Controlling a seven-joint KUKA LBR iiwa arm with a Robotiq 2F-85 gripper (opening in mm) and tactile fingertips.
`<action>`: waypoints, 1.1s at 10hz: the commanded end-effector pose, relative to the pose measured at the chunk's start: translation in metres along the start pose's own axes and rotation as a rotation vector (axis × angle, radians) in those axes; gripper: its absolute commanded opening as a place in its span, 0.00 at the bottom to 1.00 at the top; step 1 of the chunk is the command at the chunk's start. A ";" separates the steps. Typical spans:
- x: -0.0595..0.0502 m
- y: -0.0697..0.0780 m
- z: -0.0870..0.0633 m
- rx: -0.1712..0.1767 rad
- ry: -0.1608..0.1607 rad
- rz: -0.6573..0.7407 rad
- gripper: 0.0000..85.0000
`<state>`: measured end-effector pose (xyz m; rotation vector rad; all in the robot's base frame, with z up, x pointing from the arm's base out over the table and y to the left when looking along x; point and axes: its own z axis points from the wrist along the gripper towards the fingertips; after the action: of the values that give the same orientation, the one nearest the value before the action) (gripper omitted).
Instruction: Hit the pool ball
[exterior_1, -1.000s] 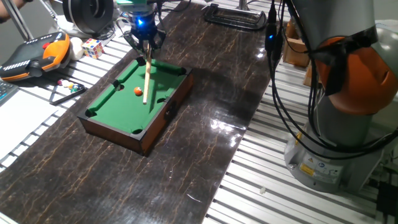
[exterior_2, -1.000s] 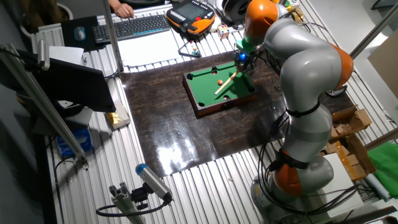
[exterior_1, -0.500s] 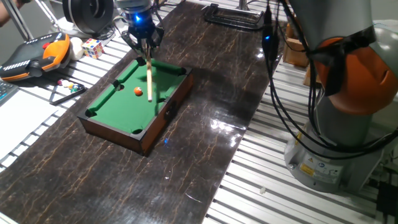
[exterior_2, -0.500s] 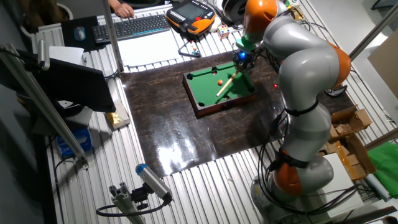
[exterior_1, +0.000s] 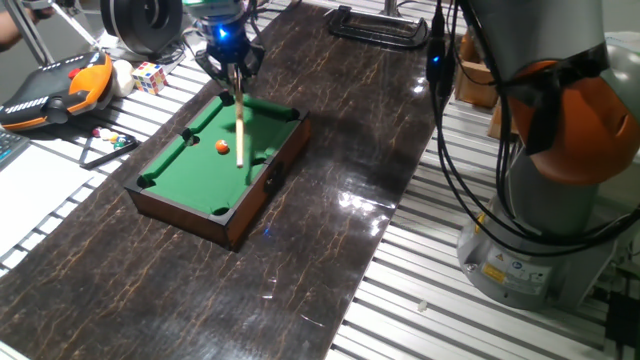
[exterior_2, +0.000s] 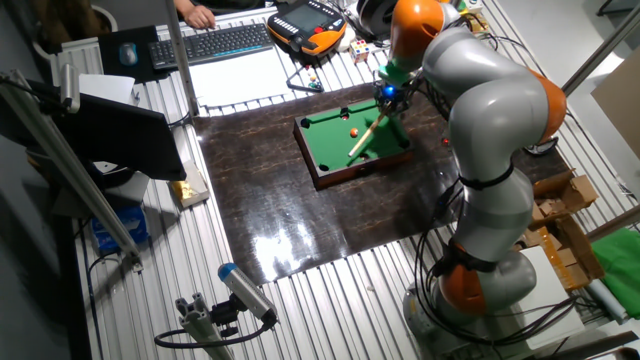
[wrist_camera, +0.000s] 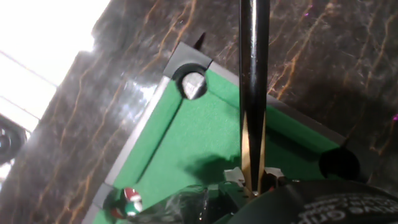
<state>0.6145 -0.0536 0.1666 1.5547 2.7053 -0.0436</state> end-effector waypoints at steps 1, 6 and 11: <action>0.000 0.000 0.000 0.002 -0.001 0.047 0.01; -0.022 -0.001 -0.001 0.013 -0.037 0.123 0.01; -0.087 -0.009 -0.016 -0.006 -0.031 0.140 0.01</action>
<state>0.6506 -0.1206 0.1857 1.7243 2.5570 -0.0560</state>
